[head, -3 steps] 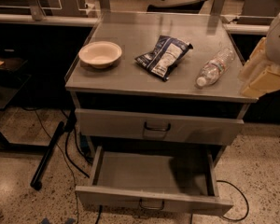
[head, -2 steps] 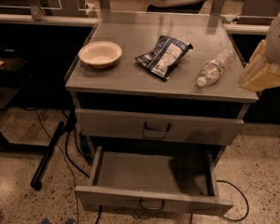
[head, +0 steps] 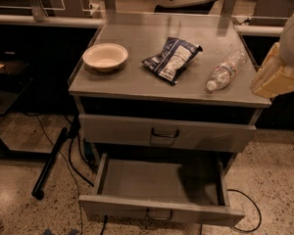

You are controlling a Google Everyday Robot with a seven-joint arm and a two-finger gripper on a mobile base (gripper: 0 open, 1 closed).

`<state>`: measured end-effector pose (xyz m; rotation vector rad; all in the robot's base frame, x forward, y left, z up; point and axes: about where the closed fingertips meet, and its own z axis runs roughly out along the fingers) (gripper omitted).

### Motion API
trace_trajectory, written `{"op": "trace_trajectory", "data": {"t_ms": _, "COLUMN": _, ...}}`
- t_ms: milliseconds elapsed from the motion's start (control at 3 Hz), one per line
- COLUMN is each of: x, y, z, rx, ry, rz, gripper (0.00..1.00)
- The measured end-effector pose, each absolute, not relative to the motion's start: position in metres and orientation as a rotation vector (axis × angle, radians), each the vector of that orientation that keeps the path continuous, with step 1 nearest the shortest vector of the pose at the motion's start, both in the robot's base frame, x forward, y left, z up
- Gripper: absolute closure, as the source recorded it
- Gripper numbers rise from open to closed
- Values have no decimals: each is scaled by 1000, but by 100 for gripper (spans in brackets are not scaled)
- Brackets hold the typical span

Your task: Close middle drawer

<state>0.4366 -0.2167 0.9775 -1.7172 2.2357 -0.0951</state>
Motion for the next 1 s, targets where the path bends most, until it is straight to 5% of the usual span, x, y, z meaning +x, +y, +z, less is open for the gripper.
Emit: {"op": "trace_trajectory", "data": {"t_ms": 1000, "x": 359, "y": -209, "z": 829, "rx": -1748, "ry": 2464, "rz": 166, "gripper": 100}}
